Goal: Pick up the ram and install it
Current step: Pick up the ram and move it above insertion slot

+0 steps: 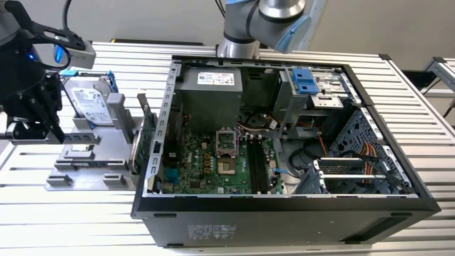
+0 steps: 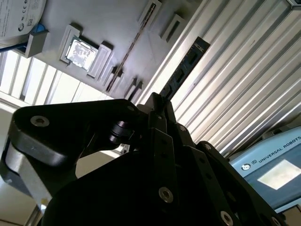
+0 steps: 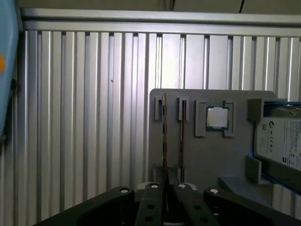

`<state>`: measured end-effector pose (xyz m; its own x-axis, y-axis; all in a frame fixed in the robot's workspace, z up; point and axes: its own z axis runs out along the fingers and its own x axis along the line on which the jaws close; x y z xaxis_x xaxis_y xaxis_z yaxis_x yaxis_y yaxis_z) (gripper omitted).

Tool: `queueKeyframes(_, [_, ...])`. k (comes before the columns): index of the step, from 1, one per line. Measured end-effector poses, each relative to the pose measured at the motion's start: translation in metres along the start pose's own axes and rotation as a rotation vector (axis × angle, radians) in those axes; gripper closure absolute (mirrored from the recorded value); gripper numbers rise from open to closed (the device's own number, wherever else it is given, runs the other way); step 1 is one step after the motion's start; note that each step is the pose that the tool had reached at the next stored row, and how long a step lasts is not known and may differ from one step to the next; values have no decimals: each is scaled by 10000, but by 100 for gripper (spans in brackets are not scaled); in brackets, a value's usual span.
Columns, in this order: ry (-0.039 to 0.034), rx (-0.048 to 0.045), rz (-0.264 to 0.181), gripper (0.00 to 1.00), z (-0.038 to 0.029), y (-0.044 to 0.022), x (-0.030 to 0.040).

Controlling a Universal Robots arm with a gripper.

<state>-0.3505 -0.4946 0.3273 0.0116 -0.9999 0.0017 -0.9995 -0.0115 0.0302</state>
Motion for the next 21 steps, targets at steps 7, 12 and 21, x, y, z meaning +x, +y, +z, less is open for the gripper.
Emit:
queueKeyframes(7, [-1, 1, 0, 100, -41, 1, 0])
queueKeyframes(12, [1, 0, 0, 100, -76, 2, 0])
queueKeyframes(21, [0, 0, 0, 100, -148, 4, 0])
